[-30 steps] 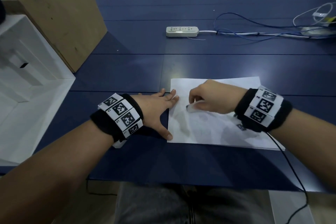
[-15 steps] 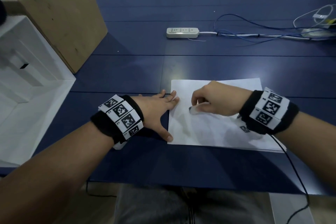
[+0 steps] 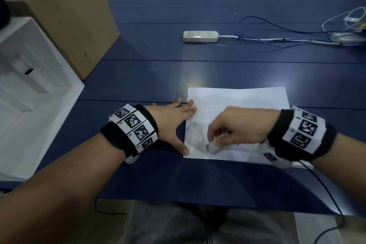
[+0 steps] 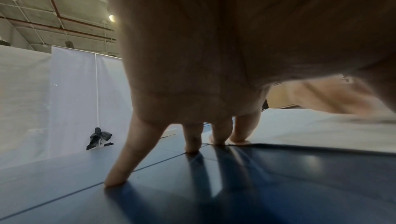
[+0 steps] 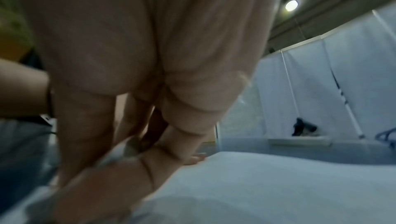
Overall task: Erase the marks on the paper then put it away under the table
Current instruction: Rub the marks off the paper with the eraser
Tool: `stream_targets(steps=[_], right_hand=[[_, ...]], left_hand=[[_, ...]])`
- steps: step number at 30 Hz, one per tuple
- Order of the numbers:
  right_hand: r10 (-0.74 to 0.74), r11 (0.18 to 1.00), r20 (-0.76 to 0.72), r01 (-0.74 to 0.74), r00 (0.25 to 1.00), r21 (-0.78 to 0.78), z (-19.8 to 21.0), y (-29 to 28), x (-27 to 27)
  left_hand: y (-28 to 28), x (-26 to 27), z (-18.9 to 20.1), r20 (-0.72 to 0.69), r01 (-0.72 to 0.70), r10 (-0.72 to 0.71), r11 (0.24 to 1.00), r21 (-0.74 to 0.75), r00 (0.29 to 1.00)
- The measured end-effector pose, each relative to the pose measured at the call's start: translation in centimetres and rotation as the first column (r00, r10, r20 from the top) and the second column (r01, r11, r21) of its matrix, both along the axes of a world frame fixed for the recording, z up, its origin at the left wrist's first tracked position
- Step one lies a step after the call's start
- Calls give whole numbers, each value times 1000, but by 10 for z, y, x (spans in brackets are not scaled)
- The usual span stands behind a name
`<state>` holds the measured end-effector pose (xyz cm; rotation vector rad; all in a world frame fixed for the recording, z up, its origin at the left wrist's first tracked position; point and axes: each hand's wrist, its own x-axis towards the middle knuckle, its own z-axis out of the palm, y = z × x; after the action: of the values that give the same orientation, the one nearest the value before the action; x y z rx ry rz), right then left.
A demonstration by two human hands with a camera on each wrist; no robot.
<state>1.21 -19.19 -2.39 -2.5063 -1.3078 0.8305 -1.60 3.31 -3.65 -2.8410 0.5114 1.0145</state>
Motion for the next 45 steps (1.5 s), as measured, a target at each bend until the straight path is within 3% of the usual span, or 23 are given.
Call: stream_targets(steps=[2, 6, 8, 9, 12, 14, 18, 21, 24, 26, 27, 30, 33, 36, 38, 40, 43, 45], right_hand=[[19, 1000, -87, -21, 996, -21, 0, 0, -6], [-141, 989, 156, 132, 978, 70, 0, 2, 24], [-233, 971, 220, 214, 947, 108, 0, -1, 32], [-211, 976, 222, 192, 952, 102, 0, -2, 30], [-15, 1000, 47, 15, 999, 17, 0, -2, 5], [12, 1000, -64, -13, 998, -14, 1, -1, -4], [-129, 991, 171, 123, 977, 43, 0, 1, 22], [-230, 973, 231, 215, 945, 87, 0, -1, 28], [-64, 998, 72, 63, 995, 15, 2, -1, 6], [-24, 999, -63, 22, 998, -24, 4, 0, -7], [-30, 999, -56, 28, 998, -20, 4, 0, -6], [-140, 990, 161, 136, 977, 36, 2, 0, 16], [-249, 968, 227, 233, 941, 94, 3, -4, 27], [-54, 998, 92, 52, 994, 22, 3, -5, 9], [-6, 1000, -27, 6, 1000, -27, 3, -3, -2], [-32, 999, 47, 33, 998, -2, 2, -1, 7], [-204, 979, 236, 193, 950, 70, 2, -1, 29], [-229, 973, 253, 210, 940, 99, 3, -3, 29]], left_hand=[[0, 0, 0, 0, 0, 0, 1000, 3, 1000], [-1, -1, 2, -6, -7, 7, 1000, 2, 1000], [-2, -1, 3, -7, -4, 4, 1000, 4, 1000], [-2, -1, 3, -6, -2, 2, 1000, 6, 1000], [-1, -1, 2, -2, -2, 2, 1000, 3, 1000], [0, -1, 1, -3, 0, 0, 1000, 5, 1000], [-1, -1, 3, -4, 1, -1, 1000, 4, 1000], [-1, -1, 3, -3, 3, -3, 1000, -3, 1000], [0, -1, 1, 2, 1, -1, 1000, -2, 1000], [0, -1, 0, 1, 2, -2, 1000, -1, 1000], [0, -1, 0, 1, 3, -3, 1000, -1, 1000], [-1, -1, 2, 4, 4, -4, 1000, -4, 1000], [0, -2, 2, 5, 5, -5, 1000, -4, 1000], [1, -2, 1, 3, 3, -3, 1000, -5, 1000], [1, -1, 1, 0, 0, 0, 1000, -4, 1000], [0, 0, 1, -6, 0, 0, 1000, -5, 1000], [-1, -1, 2, -13, -2, 2, 1000, -2, 1000], [0, 0, 2, -9, -1, 1, 1000, -2, 1000]])
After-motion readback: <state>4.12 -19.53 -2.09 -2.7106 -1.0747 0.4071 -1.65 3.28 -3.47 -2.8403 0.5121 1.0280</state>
